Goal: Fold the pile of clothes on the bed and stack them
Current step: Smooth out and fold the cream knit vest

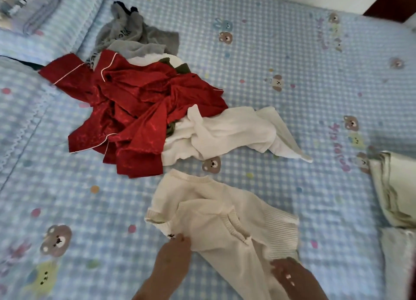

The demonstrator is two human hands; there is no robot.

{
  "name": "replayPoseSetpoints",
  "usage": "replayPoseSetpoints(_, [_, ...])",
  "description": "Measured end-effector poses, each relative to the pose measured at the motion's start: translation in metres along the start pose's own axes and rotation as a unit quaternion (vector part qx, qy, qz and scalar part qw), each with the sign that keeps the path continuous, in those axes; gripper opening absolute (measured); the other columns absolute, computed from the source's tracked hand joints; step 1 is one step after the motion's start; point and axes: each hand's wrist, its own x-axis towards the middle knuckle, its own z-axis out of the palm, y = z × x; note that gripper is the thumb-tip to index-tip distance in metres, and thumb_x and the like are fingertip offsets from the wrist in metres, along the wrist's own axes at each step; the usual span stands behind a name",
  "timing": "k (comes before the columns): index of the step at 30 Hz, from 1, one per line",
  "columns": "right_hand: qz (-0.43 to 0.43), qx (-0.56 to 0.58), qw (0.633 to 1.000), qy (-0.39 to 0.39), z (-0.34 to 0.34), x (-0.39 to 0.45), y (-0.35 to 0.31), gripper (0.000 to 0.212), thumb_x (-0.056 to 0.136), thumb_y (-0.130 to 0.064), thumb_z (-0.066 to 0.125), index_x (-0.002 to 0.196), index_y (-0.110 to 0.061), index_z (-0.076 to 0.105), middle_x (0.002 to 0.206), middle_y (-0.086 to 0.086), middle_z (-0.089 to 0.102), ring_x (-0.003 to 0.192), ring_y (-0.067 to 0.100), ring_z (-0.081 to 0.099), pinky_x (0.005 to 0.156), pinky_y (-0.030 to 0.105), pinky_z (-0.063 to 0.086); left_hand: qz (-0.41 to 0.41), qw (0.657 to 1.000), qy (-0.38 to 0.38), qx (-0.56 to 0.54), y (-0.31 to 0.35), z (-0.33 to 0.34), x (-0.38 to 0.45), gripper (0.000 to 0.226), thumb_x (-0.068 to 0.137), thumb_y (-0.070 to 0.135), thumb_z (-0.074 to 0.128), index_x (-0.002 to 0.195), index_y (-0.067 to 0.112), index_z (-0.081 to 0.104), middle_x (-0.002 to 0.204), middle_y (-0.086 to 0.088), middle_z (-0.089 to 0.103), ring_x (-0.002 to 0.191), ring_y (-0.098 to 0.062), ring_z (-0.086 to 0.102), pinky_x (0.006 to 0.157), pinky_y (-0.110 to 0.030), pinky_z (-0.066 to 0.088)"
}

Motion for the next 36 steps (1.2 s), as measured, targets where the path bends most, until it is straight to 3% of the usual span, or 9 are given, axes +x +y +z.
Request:
replayPoseSetpoints(2, [-0.029, -0.024, 0.996, 0.083, 0.006, 0.017, -0.003, 0.034, 0.088, -0.010, 0.062, 0.101, -0.041, 0.067, 0.104, -0.002, 0.065, 0.098, 0.010, 0.063, 0.084, 0.027, 0.049, 0.023, 0.997, 0.066, -0.026, 0.004, 0.001, -0.003, 0.026, 0.044, 0.016, 0.087, 0.061, 0.013, 0.067, 0.065, 0.003, 0.063, 0.054, -0.011, 0.065, 0.039, -0.016, 0.045])
replayPoseSetpoints(5, [-0.014, -0.112, 0.987, 0.111, 0.011, 0.083, -0.012, 0.046, 0.092, -0.014, 0.056, 0.136, -0.011, 0.046, 0.139, 0.011, 0.046, 0.128, 0.028, 0.044, 0.105, 0.036, 0.037, -0.009, 0.992, 0.111, -0.062, 0.022, -0.008, 0.027, 0.056, 0.050, 0.013, 0.089, 0.103, 0.009, 0.069, 0.110, -0.014, 0.066, 0.084, -0.024, 0.068, 0.065, -0.026, 0.058])
replayPoseSetpoints(7, [-0.001, -0.192, 0.980, 0.054, 0.015, 0.118, -0.013, 0.055, 0.094, -0.029, 0.052, 0.144, -0.016, 0.032, 0.145, 0.005, 0.040, 0.135, 0.022, 0.037, 0.111, 0.035, 0.027, -0.012, 0.995, 0.094, -0.029, 0.034, -0.016, 0.056, 0.078, 0.078, 0.022, 0.070, 0.146, 0.017, 0.030, 0.151, -0.013, 0.032, 0.110, -0.022, 0.058, 0.086, -0.032, 0.053])
replayPoseSetpoints(9, [-0.007, -0.253, 0.967, 0.016, 0.020, 0.128, -0.005, 0.044, 0.095, -0.038, 0.046, 0.136, -0.022, 0.038, 0.137, 0.000, 0.049, 0.126, 0.018, 0.046, 0.106, 0.034, 0.030, 0.003, 0.999, 0.034, -0.026, 0.037, -0.015, 0.078, 0.070, 0.094, 0.025, 0.046, 0.150, 0.026, 0.005, 0.153, -0.002, 0.027, 0.117, -0.017, 0.051, 0.093, -0.031, 0.046])
replayPoseSetpoints(18, [0.176, -0.129, 0.973, 0.072, -0.037, 0.029, 0.126, 0.025, 0.097, -0.029, 0.045, 0.074, -0.020, 0.039, 0.080, 0.010, 0.058, 0.089, 0.035, 0.061, 0.069, 0.037, 0.038, -0.081, 0.972, 0.136, -0.175, -0.037, -0.017, 0.012, 0.031, 0.083, -0.010, 0.047, 0.102, 0.008, 0.065, 0.105, -0.004, 0.057, 0.096, -0.024, 0.059, 0.079, -0.032, 0.049])
replayPoseSetpoints(23, [0.263, 0.017, 0.962, 0.073, -0.034, -0.001, 0.154, 0.024, 0.090, -0.043, 0.056, 0.096, -0.020, 0.053, 0.096, 0.011, 0.064, 0.090, 0.030, 0.057, 0.073, 0.035, 0.037, -0.314, 0.887, 0.191, -0.279, -0.003, 0.018, -0.025, 0.022, 0.085, -0.007, 0.045, 0.100, 0.006, 0.056, 0.098, -0.012, 0.056, 0.084, -0.031, 0.057, 0.072, -0.041, 0.049])
replayPoseSetpoints(30, [0.198, 0.062, 0.978, 0.009, -0.024, 0.000, 0.159, 0.022, 0.090, -0.030, 0.061, 0.101, -0.012, 0.053, 0.094, 0.007, 0.062, 0.087, 0.027, 0.058, 0.063, 0.031, 0.038, -0.376, 0.711, -0.170, -0.570, 0.177, 0.133, -0.073, 0.046, 0.079, 0.043, 0.070, 0.054, 0.007, 0.058, 0.051, -0.017, 0.055, 0.043, -0.021, 0.054, 0.045, -0.026, 0.042])
replayPoseSetpoints(33, [0.174, 0.089, 0.980, 0.019, -0.024, 0.002, 0.163, 0.020, 0.094, -0.029, 0.054, 0.103, -0.012, 0.052, 0.094, 0.005, 0.060, 0.084, 0.022, 0.057, 0.064, 0.032, 0.039, -0.413, 0.639, -0.084, -0.644, 0.227, 0.148, -0.045, 0.048, 0.083, 0.022, 0.070, 0.117, -0.007, 0.054, 0.107, -0.039, 0.056, 0.101, -0.049, 0.059, 0.088, -0.058, 0.047])
replayPoseSetpoints(36, [0.152, 0.079, 0.985, 0.035, -0.029, -0.001, 0.176, 0.018, 0.095, -0.029, 0.051, 0.098, -0.011, 0.050, 0.084, 0.000, 0.057, 0.074, 0.013, 0.053, 0.059, 0.027, 0.038, -0.479, 0.634, 0.005, -0.607, 0.241, 0.156, -0.039, 0.044, 0.089, -0.001, 0.049, 0.132, -0.001, 0.042, 0.126, -0.025, 0.054, 0.115, -0.038, 0.053, 0.095, -0.047, 0.045])
